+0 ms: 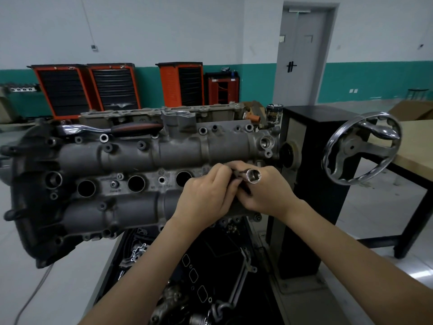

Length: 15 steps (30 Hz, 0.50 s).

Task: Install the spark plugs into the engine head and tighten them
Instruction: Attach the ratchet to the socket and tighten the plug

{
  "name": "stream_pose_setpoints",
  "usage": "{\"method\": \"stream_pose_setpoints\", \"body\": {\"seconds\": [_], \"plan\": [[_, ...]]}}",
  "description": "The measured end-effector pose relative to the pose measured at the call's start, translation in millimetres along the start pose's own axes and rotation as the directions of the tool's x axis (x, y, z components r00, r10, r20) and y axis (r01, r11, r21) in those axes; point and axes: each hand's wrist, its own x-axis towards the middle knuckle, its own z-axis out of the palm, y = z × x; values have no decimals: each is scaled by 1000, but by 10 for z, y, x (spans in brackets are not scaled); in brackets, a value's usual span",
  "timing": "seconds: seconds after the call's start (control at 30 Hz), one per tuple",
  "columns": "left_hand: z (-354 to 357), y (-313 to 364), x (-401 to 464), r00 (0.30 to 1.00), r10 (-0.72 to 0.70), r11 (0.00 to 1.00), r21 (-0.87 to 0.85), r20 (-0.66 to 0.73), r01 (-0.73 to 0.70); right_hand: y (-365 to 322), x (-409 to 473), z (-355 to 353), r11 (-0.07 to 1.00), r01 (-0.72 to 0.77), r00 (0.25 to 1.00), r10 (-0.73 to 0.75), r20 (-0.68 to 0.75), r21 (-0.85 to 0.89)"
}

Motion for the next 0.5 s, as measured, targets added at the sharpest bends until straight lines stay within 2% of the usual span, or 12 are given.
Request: {"method": "stream_pose_setpoints", "body": {"seconds": [0.17,0.3,0.5], "plan": [[34,-38,-5,1000,-27,1000,12,-10,27,6,16,-9,998,24,999,-25,-24,-51],[57,-60,-22,1000,5,999,45,0,-5,8,19,-9,999,-18,998,16,-57,-34],[20,-16,-14,999,-45,998,-36,3,46,3,3,-12,1000,22,999,-22,24,-13]]}}
